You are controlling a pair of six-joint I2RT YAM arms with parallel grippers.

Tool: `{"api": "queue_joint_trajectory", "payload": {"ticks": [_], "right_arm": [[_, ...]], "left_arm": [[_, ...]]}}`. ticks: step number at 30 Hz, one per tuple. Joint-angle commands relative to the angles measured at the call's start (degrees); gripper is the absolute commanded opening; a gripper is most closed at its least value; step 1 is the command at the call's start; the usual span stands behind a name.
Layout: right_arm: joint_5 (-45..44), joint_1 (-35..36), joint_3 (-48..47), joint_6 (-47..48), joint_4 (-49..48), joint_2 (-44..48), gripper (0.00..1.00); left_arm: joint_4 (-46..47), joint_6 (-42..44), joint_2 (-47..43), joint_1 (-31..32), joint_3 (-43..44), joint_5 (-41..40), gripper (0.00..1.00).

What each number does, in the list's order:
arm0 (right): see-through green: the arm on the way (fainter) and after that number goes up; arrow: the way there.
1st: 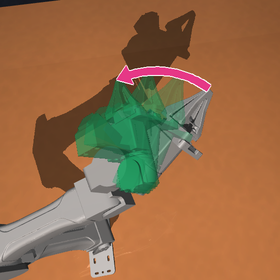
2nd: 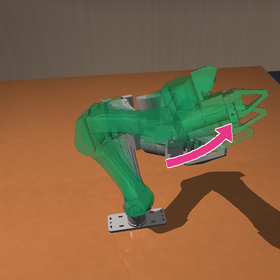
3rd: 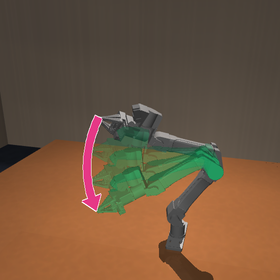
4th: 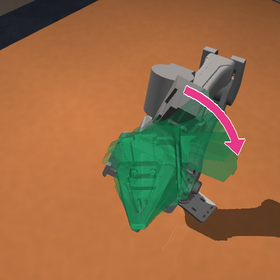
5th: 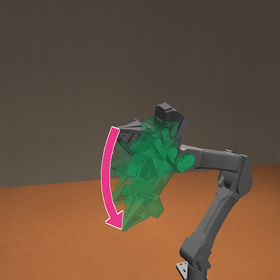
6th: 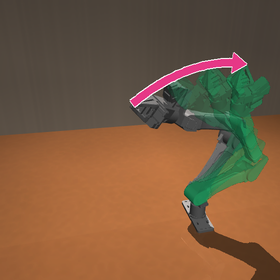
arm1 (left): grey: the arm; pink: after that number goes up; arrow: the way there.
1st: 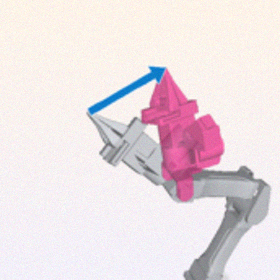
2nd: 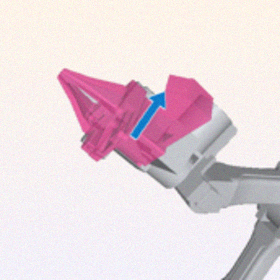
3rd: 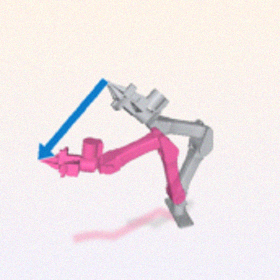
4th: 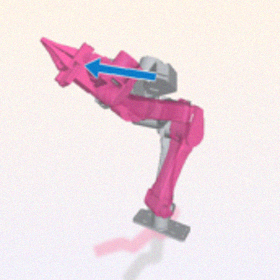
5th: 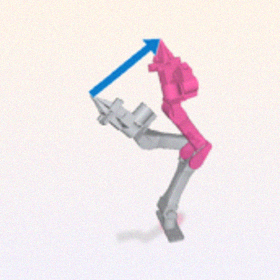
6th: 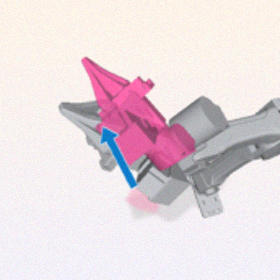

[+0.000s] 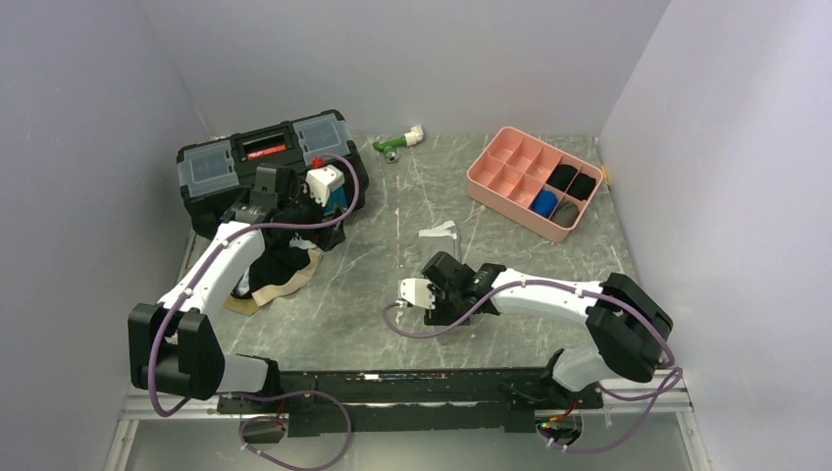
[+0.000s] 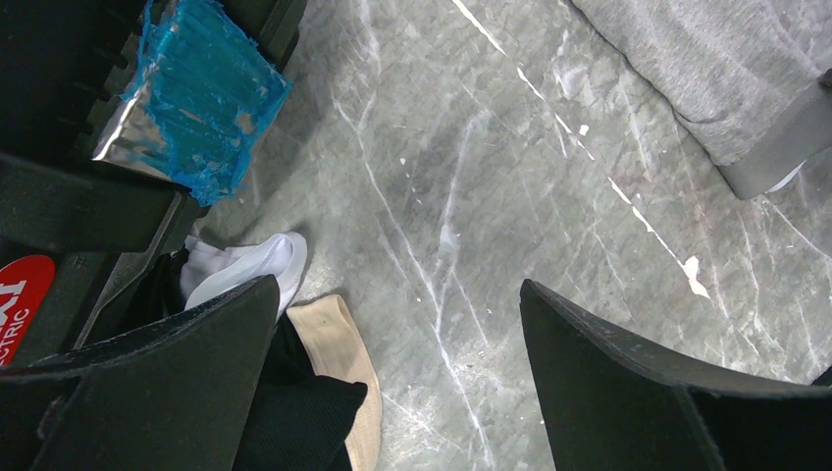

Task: Roll the underwear
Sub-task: Roll the underwear to the center of the board.

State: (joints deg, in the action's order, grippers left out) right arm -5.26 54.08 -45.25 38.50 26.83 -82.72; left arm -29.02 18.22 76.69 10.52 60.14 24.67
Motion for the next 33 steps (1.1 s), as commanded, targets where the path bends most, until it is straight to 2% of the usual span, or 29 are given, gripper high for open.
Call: {"api": "queue_joint_trajectory", "payload": {"ticks": [1, 9, 21, 26, 33], "right_arm": [[-2.7, 0.5, 0.9, 0.6, -3.4, -1.0, 0.68], [-3.5, 0.6, 2.8, 0.3, -6.6, -2.4, 0.56], [-3.1, 0.6, 3.8, 0.6, -7.6, -2.6, 0.29], [-0.3, 0.2, 2.3, 0.8, -5.7, -1.9, 0.20], [10.5, -4.0, -3.2, 1.8, 0.4, -3.3, 0.12]], "left_arm": [[0.3, -0.8, -0.1, -0.3, 1.1, 2.1, 1.00], [0.1, -0.5, 0.1, -0.4, 1.1, 2.4, 0.99], [-0.3, 2.2, -0.5, -0.4, 0.5, 3.1, 0.99], [0.2, 4.3, -1.7, -0.4, -1.8, 3.5, 0.99], [1.9, 6.6, -4.5, -0.4, -6.2, 5.9, 0.99]]}}
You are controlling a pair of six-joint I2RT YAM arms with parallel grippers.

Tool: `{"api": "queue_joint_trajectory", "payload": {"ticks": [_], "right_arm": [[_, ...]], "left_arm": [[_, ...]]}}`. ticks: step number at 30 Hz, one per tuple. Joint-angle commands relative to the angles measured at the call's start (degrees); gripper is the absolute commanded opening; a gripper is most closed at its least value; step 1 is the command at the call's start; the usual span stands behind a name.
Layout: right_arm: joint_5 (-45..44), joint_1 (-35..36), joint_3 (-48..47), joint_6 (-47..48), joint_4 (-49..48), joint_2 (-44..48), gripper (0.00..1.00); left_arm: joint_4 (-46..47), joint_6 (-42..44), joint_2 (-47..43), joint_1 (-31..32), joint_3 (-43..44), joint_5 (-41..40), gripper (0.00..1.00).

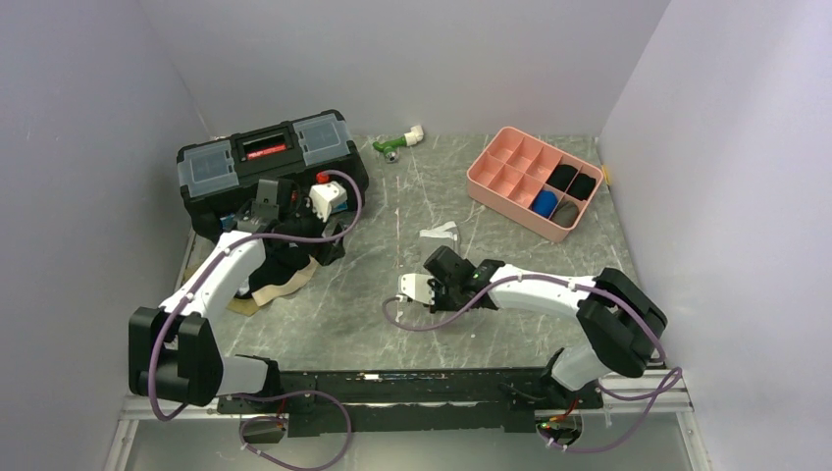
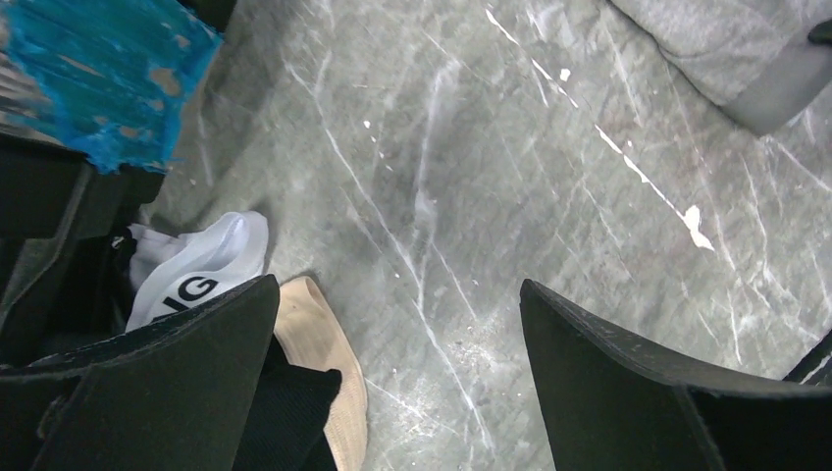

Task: Roll the underwear
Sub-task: Roll the underwear to the center of the board.

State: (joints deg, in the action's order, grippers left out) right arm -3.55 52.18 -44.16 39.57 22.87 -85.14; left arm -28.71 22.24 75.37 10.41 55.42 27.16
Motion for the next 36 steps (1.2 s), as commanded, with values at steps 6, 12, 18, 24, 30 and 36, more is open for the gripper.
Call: {"api": "queue_joint_trajectory", "payload": {"ticks": [6, 12, 18, 24, 30, 36], "right_arm": [[21.7, -10.0, -11.7, 2.5, 11.7, -5.7, 0.07], [33.3, -16.5, -22.3, 6.0, 22.9, -15.1, 0.04], [43.2, -21.6, -32.8, 10.3, 34.4, -26.3, 0.03], [48.6, -23.9, -41.0, 14.0, 44.0, -35.2, 0.02], [52.2, -24.3, -45.8, 16.3, 50.5, -40.0, 0.01], [53.6, -24.3, -46.3, 17.6, 53.8, -42.1, 0.01]], "left_arm": [[4.5, 6.5, -7.8, -0.2, -7.9, 7.1, 0.99], [7.2, 12.4, -12.1, 2.2, -13.9, 8.0, 1.00], [9.1, 17.0, -11.0, 12.5, -15.9, 2.6, 0.99], [14.2, 18.7, -4.9, 23.7, -13.5, -1.5, 0.99], [17.9, 20.8, 4.6, 32.7, -7.8, -4.5, 0.99], [20.4, 22.7, 10.4, 37.1, -5.3, -6.0, 0.99]]}}
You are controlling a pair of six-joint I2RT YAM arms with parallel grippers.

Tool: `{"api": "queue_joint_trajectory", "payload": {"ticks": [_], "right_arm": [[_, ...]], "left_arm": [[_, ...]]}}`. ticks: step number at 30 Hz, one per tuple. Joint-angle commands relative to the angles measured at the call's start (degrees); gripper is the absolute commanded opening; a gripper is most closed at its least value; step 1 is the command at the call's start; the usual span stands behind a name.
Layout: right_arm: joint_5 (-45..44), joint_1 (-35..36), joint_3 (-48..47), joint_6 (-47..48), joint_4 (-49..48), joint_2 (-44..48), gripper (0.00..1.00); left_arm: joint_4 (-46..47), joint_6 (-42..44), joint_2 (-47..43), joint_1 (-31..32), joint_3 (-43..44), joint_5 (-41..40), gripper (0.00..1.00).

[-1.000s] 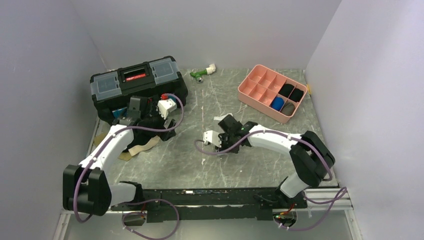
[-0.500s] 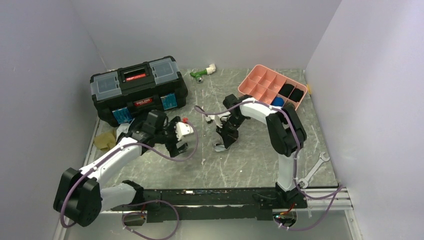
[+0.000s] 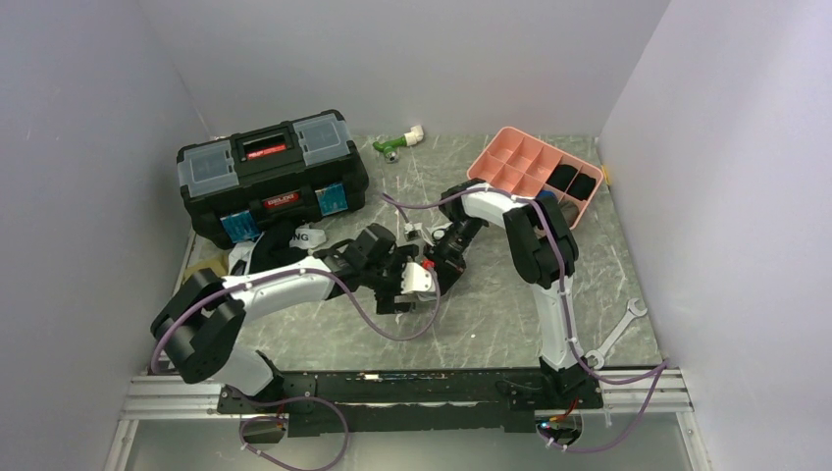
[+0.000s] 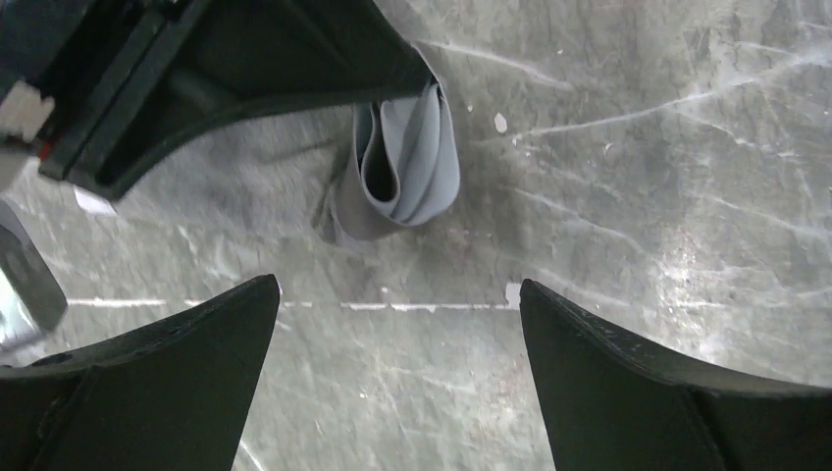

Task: Roll the underwear
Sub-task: Roll the underwear to the center of the board.

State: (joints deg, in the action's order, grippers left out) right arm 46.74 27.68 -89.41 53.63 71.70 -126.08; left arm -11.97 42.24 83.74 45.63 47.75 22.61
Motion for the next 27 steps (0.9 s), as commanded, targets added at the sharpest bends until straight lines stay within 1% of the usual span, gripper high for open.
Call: {"api": "queue_joint_trajectory", "payload": {"ticks": [1, 10, 13, 16, 18, 20, 27], "right_arm": [[3.4, 0.3, -0.9, 3.7, 5.4, -1.3, 0.01], [4.4, 0.3, -0.7, 3.6, 6.1, -2.5, 0.01], [4.4, 0.2, -0.5, 3.4, 5.9, -2.7, 0.01], [4.1, 0.2, -0.4, 2.9, 5.5, -2.8, 0.01], [3.9, 0.3, -0.3, 2.7, 5.4, -2.7, 0.01], [3.6, 0.2, -0.3, 2.5, 5.1, -2.7, 0.00], [2.9, 0.2, 0.2, 1.5, 4.1, -2.4, 0.01]], "left_arm": [[3.9, 3.1, 2.6, 2.4, 2.3, -1.8, 0.99], [6.8, 5.2, 7.0, 6.5, 2.8, -3.6, 0.98], [6.8, 5.2, 8.9, 7.2, 4.1, -3.8, 0.95], [6.9, 4.8, 10.4, 7.7, 5.0, -3.9, 0.90], [7.7, 4.6, 11.1, 8.2, 4.8, -4.4, 0.86], [7.7, 4.1, 11.8, 8.6, 5.2, -5.1, 0.80], [6.4, 1.8, 13.1, 8.8, 5.9, -6.1, 0.49]]}}
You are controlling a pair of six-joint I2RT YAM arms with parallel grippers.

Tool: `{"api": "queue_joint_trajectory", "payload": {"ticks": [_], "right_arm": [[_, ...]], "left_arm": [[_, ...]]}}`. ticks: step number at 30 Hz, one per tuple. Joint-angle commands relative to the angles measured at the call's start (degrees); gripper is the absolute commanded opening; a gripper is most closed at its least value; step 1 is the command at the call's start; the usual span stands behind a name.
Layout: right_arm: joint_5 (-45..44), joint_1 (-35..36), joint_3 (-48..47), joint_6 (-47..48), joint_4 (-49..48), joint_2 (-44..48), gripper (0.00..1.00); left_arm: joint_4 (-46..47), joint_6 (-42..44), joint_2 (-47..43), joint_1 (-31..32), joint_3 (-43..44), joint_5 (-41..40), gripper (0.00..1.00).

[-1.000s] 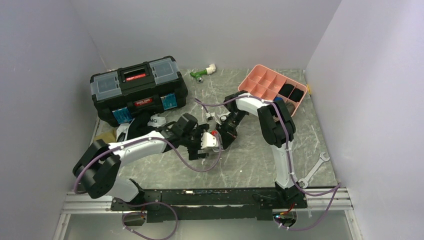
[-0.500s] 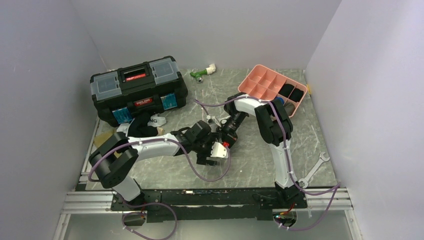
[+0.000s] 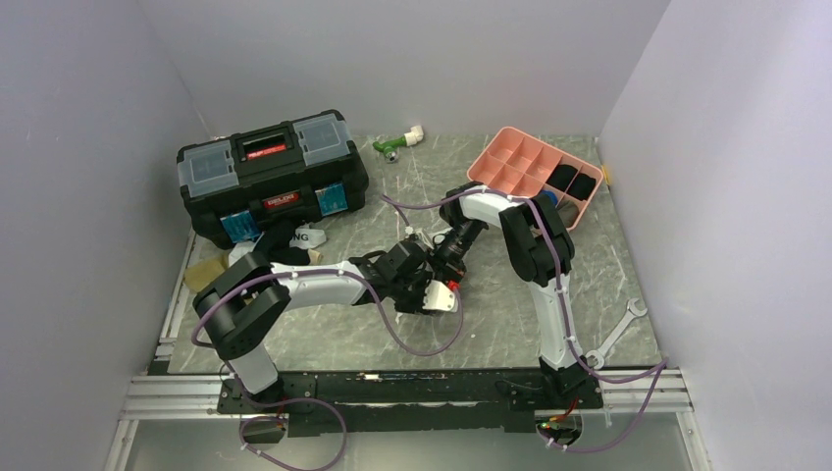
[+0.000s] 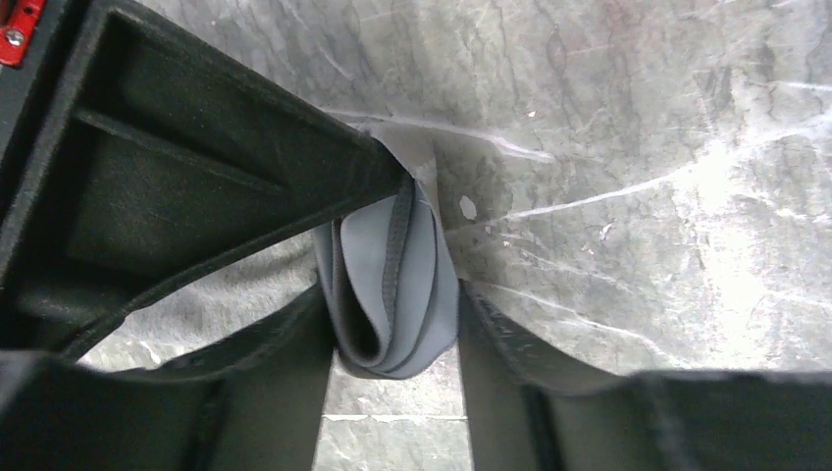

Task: Roll the underwear
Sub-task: Roll the underwear to the center of the board.

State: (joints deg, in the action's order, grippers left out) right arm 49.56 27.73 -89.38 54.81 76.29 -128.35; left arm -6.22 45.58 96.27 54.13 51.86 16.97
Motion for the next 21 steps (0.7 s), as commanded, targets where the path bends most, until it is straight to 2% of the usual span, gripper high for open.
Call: {"api": "queue_joint_trajectory", "payload": {"ticks": [1, 7, 12, 17, 21], "right_arm": [[0.0, 0.1, 0.4, 0.1, -0.8, -0.1, 0.01], [-1.0, 0.2, 1.3, -2.2, -2.6, 1.2, 0.01], [-2.0, 0.2, 2.3, -4.8, -5.4, 3.6, 0.11], [-3.1, 0.1, 3.9, -8.4, -9.2, 7.5, 0.32], [-4.3, -0.6, 4.9, -10.9, -11.9, 11.0, 0.41]], "left_arm": [[0.5, -2.1, 0.6, 0.3, 1.8, -0.6, 0.45], [-2.6, -5.2, 1.1, 0.2, 3.0, -0.3, 0.22], [-7.3, -7.6, 2.7, -0.5, 4.9, 2.0, 0.02], [-12.3, -10.9, 3.8, -4.0, 7.3, 7.2, 0.00], [-15.4, -12.0, 5.4, -6.2, 9.7, 11.1, 0.00]]}}
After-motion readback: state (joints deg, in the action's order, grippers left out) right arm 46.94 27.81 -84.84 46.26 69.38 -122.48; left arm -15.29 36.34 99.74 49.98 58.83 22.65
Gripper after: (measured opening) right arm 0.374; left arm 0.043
